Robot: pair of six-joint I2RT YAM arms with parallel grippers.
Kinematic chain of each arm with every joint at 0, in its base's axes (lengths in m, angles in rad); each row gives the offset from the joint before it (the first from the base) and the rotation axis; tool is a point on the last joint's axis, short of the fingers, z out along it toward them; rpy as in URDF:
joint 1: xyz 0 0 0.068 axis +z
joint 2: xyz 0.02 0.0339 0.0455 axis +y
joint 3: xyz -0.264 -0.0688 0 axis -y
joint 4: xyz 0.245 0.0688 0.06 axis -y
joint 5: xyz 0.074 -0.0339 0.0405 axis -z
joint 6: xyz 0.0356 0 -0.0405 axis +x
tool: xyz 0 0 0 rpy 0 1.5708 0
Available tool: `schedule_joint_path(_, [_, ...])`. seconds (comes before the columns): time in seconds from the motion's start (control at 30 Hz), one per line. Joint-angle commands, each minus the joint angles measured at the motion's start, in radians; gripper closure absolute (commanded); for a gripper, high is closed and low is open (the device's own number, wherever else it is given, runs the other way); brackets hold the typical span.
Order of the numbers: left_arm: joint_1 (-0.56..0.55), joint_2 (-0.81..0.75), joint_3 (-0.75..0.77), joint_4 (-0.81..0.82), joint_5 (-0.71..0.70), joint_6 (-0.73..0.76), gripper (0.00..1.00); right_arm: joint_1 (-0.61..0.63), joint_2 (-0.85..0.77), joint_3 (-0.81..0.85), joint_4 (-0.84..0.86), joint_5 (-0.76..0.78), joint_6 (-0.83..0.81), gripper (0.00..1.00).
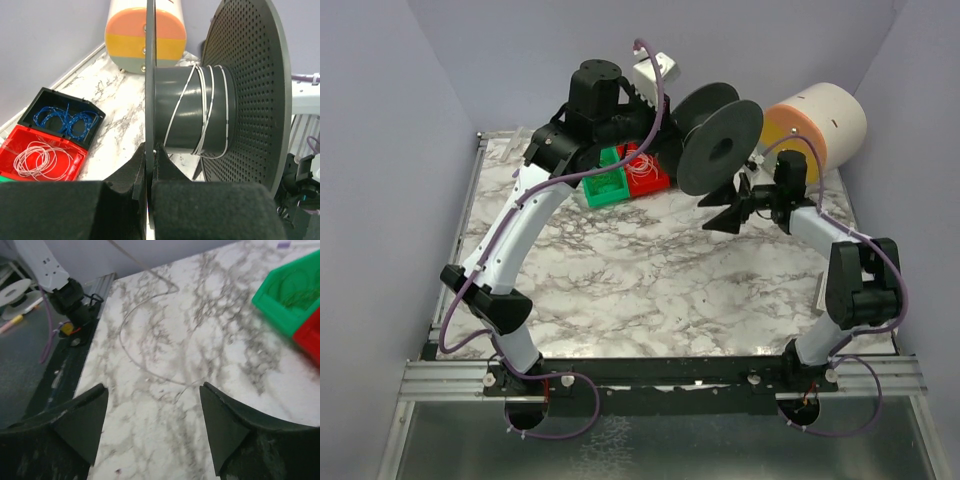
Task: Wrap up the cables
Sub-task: Wrap the cable around the cable reel.
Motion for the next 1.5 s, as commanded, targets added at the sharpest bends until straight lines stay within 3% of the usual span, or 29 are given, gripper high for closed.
schedule_joint_path(0.0, [-0.005, -0.001, 0.030, 0.056, 0.073, -0.054, 1.00, 0.030, 0.065, 0.295, -1.288, -0.202, -1.272, 0.13])
schedule_joint_path(0.07, [-0.001, -0.003, 0.035, 0.058, 0.083, -0.058, 1.00, 0.030, 0.201, 0.443, -1.810, -0.214, -1.723, 0.11])
schedule_joint_path(0.1, [0.001, -0.003, 0.035, 0.059, 0.085, -0.062, 1.00, 0.030, 0.252, 0.500, -1.960, -0.214, -1.848, 0.12])
schedule_joint_path(0.13, [0.004, -0.004, 0.033, 0.059, 0.087, -0.066, 1.00, 0.031, 0.283, 0.532, -2.018, -0.212, -1.870, 0.13])
schedule_joint_path(0.67, [0.027, -0.006, 0.036, 0.078, 0.063, -0.091, 1.00, 0.035, 0.265, 0.498, -1.992, -0.214, -1.863, 0.13])
schedule_joint_path(0.83, [0.064, -0.041, 0.065, 0.067, 0.054, -0.081, 1.00, 0.021, 0.270, 0.504, -1.898, -0.213, -1.746, 0.13])
schedule_joint_path(0.97, [0.086, -0.072, 0.043, 0.060, 0.045, -0.079, 1.00, -0.012, 0.306, 0.539, -1.817, -0.212, -1.564, 0.13])
schedule_joint_path(1.1, [0.095, -0.087, -0.009, 0.079, 0.019, -0.092, 1.00, -0.005, 0.276, 0.562, -1.575, -0.116, -1.159, 0.13])
schedule_joint_path(1.17, [0.101, -0.090, -0.022, 0.091, -0.022, -0.106, 1.00, 0.001, 0.188, 0.487, -1.289, -0.006, -0.782, 0.13])
schedule_joint_path(1.23, [0.109, -0.092, -0.028, 0.107, -0.088, -0.128, 1.00, 0.001, 0.084, 0.336, -0.882, 0.131, -0.433, 0.13])
schedule_joint_path(1.27, [0.115, -0.092, -0.030, 0.112, -0.111, -0.137, 1.00, 0.001, 0.037, 0.265, -0.720, 0.196, -0.348, 0.13])
schedule_joint_path(1.33, [0.128, -0.092, -0.037, 0.123, -0.142, -0.157, 1.00, 0.001, -0.025, 0.193, -0.585, 0.274, -0.331, 0.12])
schedule_joint_path(1.47, [0.150, -0.098, -0.072, 0.156, -0.116, -0.207, 1.00, 0.001, -0.102, 0.058, -0.235, 0.301, -0.198, 0.12])
